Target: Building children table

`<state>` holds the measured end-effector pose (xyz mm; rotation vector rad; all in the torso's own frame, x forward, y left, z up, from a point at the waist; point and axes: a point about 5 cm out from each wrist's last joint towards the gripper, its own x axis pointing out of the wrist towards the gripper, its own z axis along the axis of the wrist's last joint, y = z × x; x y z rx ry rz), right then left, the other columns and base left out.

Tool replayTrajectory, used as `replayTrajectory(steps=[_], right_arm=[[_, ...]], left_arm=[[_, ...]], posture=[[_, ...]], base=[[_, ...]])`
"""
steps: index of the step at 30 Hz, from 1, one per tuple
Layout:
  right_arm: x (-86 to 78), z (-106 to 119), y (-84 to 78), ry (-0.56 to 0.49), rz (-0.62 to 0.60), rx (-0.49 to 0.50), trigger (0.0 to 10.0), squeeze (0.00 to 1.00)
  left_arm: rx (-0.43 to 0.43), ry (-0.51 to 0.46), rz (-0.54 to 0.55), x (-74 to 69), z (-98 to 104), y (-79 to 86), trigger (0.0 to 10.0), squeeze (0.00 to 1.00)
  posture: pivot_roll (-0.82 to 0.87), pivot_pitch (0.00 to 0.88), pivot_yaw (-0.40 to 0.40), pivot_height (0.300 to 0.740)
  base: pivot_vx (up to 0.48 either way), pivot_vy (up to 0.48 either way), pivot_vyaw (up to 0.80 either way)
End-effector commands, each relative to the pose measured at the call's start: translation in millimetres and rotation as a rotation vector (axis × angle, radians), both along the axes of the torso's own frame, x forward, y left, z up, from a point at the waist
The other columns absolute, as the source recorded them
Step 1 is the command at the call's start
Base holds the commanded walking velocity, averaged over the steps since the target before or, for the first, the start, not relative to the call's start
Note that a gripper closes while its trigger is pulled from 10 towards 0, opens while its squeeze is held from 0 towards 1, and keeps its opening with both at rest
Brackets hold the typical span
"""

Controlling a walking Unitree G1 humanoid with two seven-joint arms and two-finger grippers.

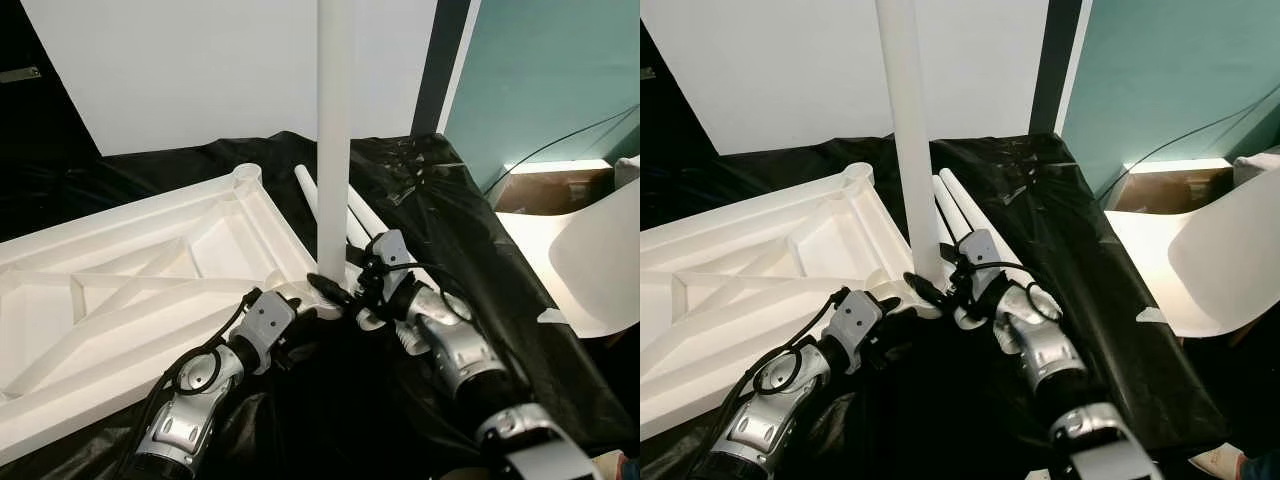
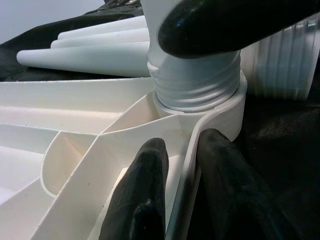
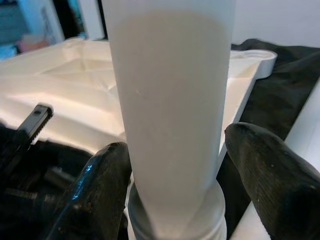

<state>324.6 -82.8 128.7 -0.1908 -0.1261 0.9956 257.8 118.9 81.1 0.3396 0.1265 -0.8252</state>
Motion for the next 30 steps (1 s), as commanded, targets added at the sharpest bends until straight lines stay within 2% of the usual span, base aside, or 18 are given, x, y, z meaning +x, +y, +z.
replayTrajectory(steps=[1,2,3,5,6,13,15,18,20,21,23,24,26,28,29,30], right_arm=[[1.4,3,3.3,-0.011,0.042,-0.018,10.0,0.0],[1.4,3,3.3,-0.011,0.042,-0.018,10.0,0.0],[5.8,6,1.7,0.0,0.087,-0.041,0.5,0.0],[6.7,7,1.3,0.006,0.103,-0.047,0.5,0.0],[7.4,8,0.0,0.014,0.126,-0.057,0.0,0.0],[10.6,8,-5.8,0.049,0.159,-0.08,0.0,0.0],[6.0,1,-3.5,0.083,0.154,-0.071,0.0,0.0],[-5.3,-5,5.1,0.072,0.128,-0.033,0.0,0.0],[-5.3,-5,5.1,0.072,0.128,-0.033,0.0,0.0],[-7.6,-7,8.1,0.049,0.059,0.002,0.0,0.0],[-7.6,-10,1.6,-0.006,-0.235,0.139,0.0,0.0],[-7.6,-10,1.6,-0.006,-0.235,0.139,0.0,0.0],[-7.8,-12,-6.5,-0.024,-0.398,0.199,0.0,0.0],[-7.8,-12,-6.5,-0.024,-0.398,0.199,0.0,0.0],[-7.4,-12,-9.2,-0.035,-0.465,0.214,0.0,0.0],[-7.4,-12,-9.2,-0.035,-0.465,0.214,0.0,0.0]], left_arm=[[0.035,0.148,-0.053,-17.1,-30,-5.1,10.0,0.0],[0.035,0.148,-0.053,-17.1,-30,-5.1,10.0,0.0],[0.032,0.149,-0.054,-18.2,-30,-6.2,10.0,0.0],[0.031,0.149,-0.055,-18.7,-30,-6.6,10.0,0.0],[0.031,0.15,-0.056,-19.4,-30,-7.1,10.0,0.0],[0.029,0.152,-0.055,-21.4,-31,-8.1,10.0,0.0],[0.026,0.152,-0.053,-22.4,-31,-8.9,10.0,0.0],[0.021,0.152,-0.05,-23.2,-32,-9.6,10.0,0.0],[0.021,0.152,-0.05,-23.2,-32,-9.6,10.0,0.0],[0.019,0.153,-0.048,-23.5,-32,-9.8,10.0,0.0],[0.017,0.156,-0.045,-24.8,-33,-10.4,10.0,0.0],[0.017,0.156,-0.045,-24.8,-33,-10.4,10.0,0.0],[0.02,0.159,-0.047,-26.1,-33,-9.7,10.0,0.0],[0.02,0.159,-0.047,-26.1,-33,-9.7,10.0,0.0],[0.024,0.161,-0.048,-26.5,-33,-7.8,10.0,0.0],[0.024,0.161,-0.048,-26.5,-33,-7.8,10.0,0.0]], posture=[[0.16,0.0,-0.024,0.74],[0.16,0.0,-0.024,0.74],[0.16,0.0,-0.024,0.74],[0.16,0.0,-0.024,0.74],[0.16,0.0,-0.026,0.74],[0.17,0.0,-0.034,0.74],[0.17,0.0,-0.041,0.74],[0.17,0.0,-0.046,0.74],[0.17,0.0,-0.046,0.74],[0.17,0.0,-0.046,0.74],[0.18,0.0,-0.04,0.74],[0.18,0.0,-0.04,0.74],[0.18,0.0,-0.036,0.74],[0.18,0.0,-0.036,0.74],[0.18,0.0,-0.032,0.74],[0.18,0.0,-0.032,0.74]], base=[[0.0,0.0,0.0],[0.0,0.0,0.0],[0.0,0.0,0.0],[0.0,0.0,0.0],[0.0,0.0,0.0],[0.0,0.0,0.0],[0.0,0.0,0.0],[0.0,0.0,0.0],[0.0,0.0,0.0],[0.0,0.0,0.0],[0.0,0.0,0.0],[0.0,0.0,0.0],[0.0,0.0,0.0],[0.0,0.0,0.0],[0.0,0.0,0.0],[0.0,0.0,0.0]])
